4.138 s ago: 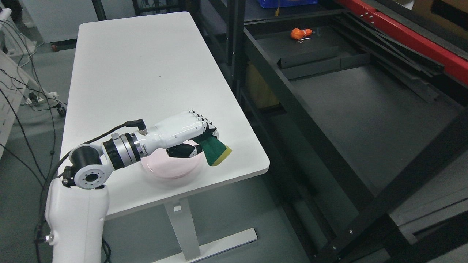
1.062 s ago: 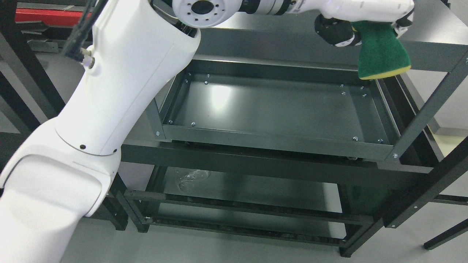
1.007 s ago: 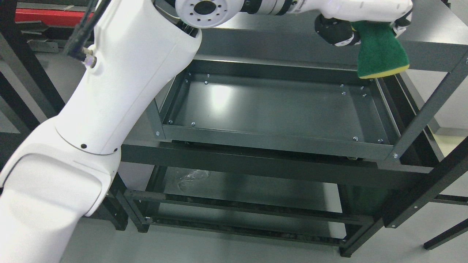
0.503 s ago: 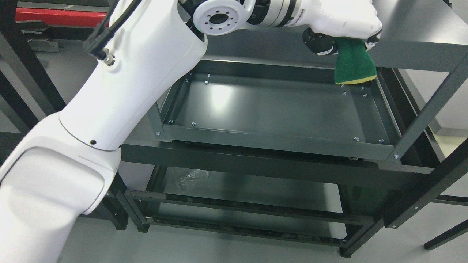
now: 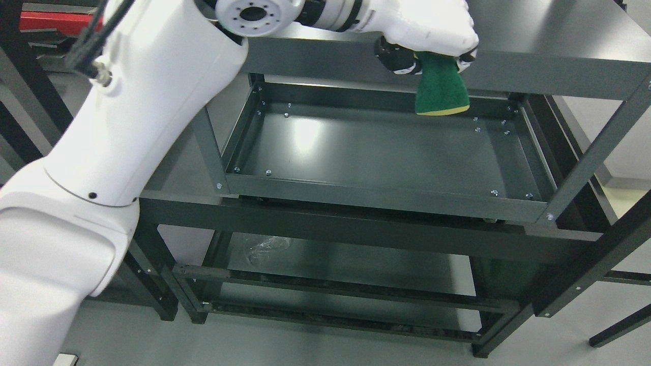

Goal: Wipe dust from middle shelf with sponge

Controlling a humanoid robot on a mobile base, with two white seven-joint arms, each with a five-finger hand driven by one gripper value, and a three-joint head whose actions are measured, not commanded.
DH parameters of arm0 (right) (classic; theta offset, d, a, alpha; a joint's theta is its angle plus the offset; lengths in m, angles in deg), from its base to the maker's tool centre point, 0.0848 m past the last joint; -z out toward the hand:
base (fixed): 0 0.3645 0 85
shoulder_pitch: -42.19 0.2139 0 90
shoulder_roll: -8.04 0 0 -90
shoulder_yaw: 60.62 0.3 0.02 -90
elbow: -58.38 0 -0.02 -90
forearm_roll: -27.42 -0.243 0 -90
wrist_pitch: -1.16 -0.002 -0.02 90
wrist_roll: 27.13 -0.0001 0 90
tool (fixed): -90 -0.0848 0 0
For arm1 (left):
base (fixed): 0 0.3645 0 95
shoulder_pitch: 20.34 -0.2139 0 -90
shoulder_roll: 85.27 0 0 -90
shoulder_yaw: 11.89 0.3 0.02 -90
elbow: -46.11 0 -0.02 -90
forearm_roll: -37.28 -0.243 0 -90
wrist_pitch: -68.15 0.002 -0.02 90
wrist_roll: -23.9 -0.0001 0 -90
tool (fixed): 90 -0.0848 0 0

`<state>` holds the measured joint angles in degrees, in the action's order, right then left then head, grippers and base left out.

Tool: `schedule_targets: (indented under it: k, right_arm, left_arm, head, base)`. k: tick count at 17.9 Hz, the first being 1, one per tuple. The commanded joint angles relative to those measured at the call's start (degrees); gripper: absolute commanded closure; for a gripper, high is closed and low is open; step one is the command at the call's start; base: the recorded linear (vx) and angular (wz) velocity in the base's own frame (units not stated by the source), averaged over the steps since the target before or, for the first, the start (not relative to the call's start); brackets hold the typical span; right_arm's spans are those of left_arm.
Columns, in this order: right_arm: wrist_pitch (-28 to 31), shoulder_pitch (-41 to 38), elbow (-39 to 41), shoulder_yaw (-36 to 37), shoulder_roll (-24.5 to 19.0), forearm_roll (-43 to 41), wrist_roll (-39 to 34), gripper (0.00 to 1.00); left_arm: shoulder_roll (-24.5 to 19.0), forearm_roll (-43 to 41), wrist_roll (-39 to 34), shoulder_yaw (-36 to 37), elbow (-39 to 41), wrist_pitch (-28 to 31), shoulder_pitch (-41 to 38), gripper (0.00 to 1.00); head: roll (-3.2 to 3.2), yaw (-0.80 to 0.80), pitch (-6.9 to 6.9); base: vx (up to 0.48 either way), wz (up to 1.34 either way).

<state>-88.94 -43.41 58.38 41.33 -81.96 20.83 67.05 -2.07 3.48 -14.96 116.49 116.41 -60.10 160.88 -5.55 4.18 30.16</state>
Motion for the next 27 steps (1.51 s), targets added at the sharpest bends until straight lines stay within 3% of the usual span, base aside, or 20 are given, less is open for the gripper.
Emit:
schedule_targets:
  k: [1,5,10,13,16,19,20,27]
  right_arm:
    - [4.1,0.0,1.0,0.0,1.0,0.0,0.0,0.0]
    - [4.1,0.0,1.0,0.0,1.0,0.0,0.0,0.0]
    - [4.1,0.0,1.0,0.0,1.0,0.0,0.0,0.0]
    - [4.2,0.1,1.0,0.0,1.0,0.0,0.0,0.0]
    - [4.1,0.1,1.0,0.0,1.0,0.0,0.0,0.0]
    - [4.1,0.0,1.0,0.0,1.0,0.0,0.0,0.0]
    - [4.2,0.0,1.0,0.0,1.0,0.0,0.0,0.0]
    - [4.1,0.0,1.0,0.0,1.0,0.0,0.0,0.0]
  left_arm:
    - [-20.2,8.4,0.5,-3.5,8.9,-0.9,-1.9,0.99]
    - [-32.6,15.6,2.0,-3.8,12.3,-4.7,-4.1,0.99]
    - [-43.7,21.0,2.2,-7.3,12.0,-6.7,-5.9,0.99]
    - [-48.1,21.6,3.4,-11.2,11.7,-6.7,-9.4,0.99]
    - [-49.4,21.6,3.4,-15.3,10.7,-6.7,-14.3,0.99]
    - [-47.4,20.7,3.4,-15.3,9.5,-6.7,-13.9,0.99]
    - [-45.0,20.3,3.5,-15.3,8.7,-6.7,-13.5,1.0]
    - [-19.4,6.8,3.4,-15.2,0.9,-6.7,-7.6,1.0]
  head:
    - [0.0,0.0,0.0]
    - [0.0,0.0,0.0]
    - [0.0,0.0,0.0]
    - [0.0,0.0,0.0]
    - [0.0,0.0,0.0]
    - [0.0,0.0,0.0]
    - [0.0,0.0,0.0]
    - [0.0,0.0,0.0]
  base:
    - [0.0,0.0]
    - [0.0,0.0]
    - [0.0,0.0]
    - [0.0,0.0]
    - [0.0,0.0]
    - [0.0,0.0]
    - [0.0,0.0]
    - [0.005,-0.02]
